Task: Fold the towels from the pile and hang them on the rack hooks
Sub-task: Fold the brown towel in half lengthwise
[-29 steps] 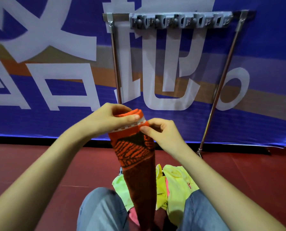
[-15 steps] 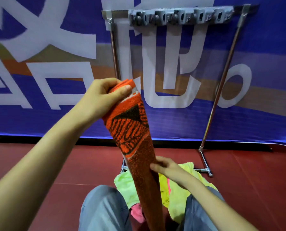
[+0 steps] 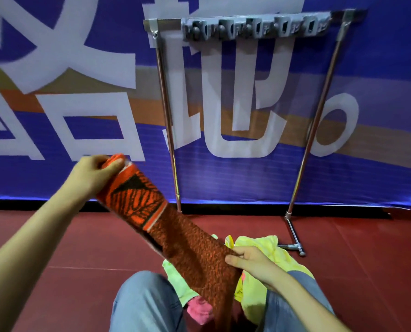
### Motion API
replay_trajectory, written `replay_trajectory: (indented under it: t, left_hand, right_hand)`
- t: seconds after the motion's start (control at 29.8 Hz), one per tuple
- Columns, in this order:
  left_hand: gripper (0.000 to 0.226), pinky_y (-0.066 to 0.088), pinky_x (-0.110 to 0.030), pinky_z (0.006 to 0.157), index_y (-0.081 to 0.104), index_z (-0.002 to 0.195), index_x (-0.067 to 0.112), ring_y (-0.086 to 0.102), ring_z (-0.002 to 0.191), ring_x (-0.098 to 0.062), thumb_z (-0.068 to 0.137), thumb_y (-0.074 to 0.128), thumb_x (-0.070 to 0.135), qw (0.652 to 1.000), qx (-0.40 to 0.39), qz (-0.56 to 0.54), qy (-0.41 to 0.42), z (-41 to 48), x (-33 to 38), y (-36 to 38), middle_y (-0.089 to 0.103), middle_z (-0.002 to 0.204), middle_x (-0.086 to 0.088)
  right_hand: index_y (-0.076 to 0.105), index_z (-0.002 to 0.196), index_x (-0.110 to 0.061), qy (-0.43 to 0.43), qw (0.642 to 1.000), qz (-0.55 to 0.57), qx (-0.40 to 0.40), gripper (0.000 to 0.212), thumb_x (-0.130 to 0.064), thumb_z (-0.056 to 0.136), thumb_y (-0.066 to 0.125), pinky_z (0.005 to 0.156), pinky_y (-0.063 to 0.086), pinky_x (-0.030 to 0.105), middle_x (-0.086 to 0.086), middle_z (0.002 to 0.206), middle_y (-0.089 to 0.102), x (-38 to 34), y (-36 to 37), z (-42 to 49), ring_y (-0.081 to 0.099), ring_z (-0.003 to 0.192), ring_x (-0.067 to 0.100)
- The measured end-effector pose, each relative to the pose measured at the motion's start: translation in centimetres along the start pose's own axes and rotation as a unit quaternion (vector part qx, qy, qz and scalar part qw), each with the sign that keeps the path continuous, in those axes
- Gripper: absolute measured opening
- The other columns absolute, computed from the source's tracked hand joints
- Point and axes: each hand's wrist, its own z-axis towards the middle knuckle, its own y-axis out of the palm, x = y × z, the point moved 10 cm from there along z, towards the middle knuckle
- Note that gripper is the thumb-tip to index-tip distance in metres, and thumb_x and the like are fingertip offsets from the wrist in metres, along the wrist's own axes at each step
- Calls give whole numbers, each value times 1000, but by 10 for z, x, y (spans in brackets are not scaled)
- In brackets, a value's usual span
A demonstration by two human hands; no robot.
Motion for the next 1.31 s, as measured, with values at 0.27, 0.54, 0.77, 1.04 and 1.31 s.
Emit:
replay_trajectory:
  t: [0.27,0.54,0.77,1.04,1.31]
  left_hand:
    - [26,40,-30,67,53,65,11,58,76,-27,87,56,24,972,-178,131,-75,-36,-72,90,65,83,-20]
    - [35,43,-8,59,60,81,17,54,57,4,96,31,30,915,-265,-304,36,-81,74,149,58,73,1]
    - [45,36,-13,56,57,63,17,43,45,3,96,31,35,936,-213,-268,76,-72,94,148,45,55,4]
    - [46,31,-16,42,55,62,15,35,31,-1,96,32,37,935,-170,-307,39,-34,113,109,42,40,6]
    - [47,43,-23,66,65,80,22,55,73,-18,94,27,46,907,-294,-301,-1,-19,128,120,59,76,-12]
  right_hand:
    - [66,74,-13,-88,995,47,-20,15,-23,82,57,65,43,12,-11,64,68,-67,6,0,58,63,-2]
    - [63,68,-16,-118,989,71,-47,28,-16,91,48,54,44,10,-9,55,66,-122,19,-1,58,52,-2]
    - [67,71,-14,-129,988,66,-56,23,-29,85,56,82,45,31,1,73,68,-141,20,-2,60,73,13]
    - [63,91,-13,-102,983,124,-93,29,-33,76,48,72,51,13,-9,77,73,-136,14,-12,67,75,1]
    - [67,97,-20,-164,975,140,-48,24,-30,87,47,79,53,17,-2,90,73,-228,-5,4,67,84,8]
